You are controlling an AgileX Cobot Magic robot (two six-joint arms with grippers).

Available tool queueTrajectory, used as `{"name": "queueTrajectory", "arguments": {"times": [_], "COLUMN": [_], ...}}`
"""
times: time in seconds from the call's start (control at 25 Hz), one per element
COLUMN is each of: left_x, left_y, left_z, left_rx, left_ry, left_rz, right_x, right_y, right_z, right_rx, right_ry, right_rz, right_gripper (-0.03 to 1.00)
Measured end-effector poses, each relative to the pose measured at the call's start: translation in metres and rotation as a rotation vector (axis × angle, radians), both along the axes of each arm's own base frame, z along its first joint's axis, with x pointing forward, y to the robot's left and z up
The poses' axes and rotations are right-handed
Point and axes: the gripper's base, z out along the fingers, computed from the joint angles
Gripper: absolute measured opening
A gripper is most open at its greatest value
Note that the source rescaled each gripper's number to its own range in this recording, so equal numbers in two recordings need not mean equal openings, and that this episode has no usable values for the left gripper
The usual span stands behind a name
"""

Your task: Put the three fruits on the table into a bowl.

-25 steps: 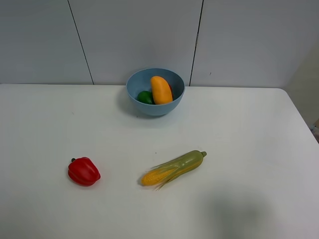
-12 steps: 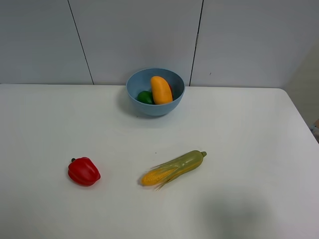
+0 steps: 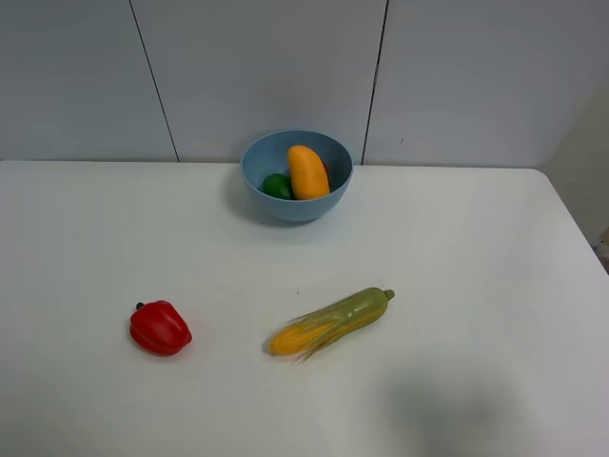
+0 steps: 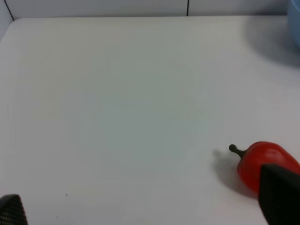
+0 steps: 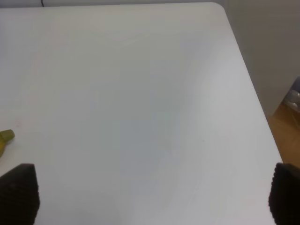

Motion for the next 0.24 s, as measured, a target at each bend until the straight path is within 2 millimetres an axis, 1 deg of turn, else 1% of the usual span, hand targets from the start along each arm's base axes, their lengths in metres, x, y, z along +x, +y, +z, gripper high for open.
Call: {"name": "queueTrajectory", "arguments": {"times": [0.24], "left_x": [0.0], "left_y": [0.0], "left_z": [0.0], "left_rx": [0.0], "left_ry": [0.0], "left_rz": [0.0], "right_x": [-0.0001], "right_y": [-0.0012], "right_z": [0.0], "right_rx": [-0.006], "right_ry": [0.001], "right_rz": [-0.012], "right_gripper": [1.0]}}
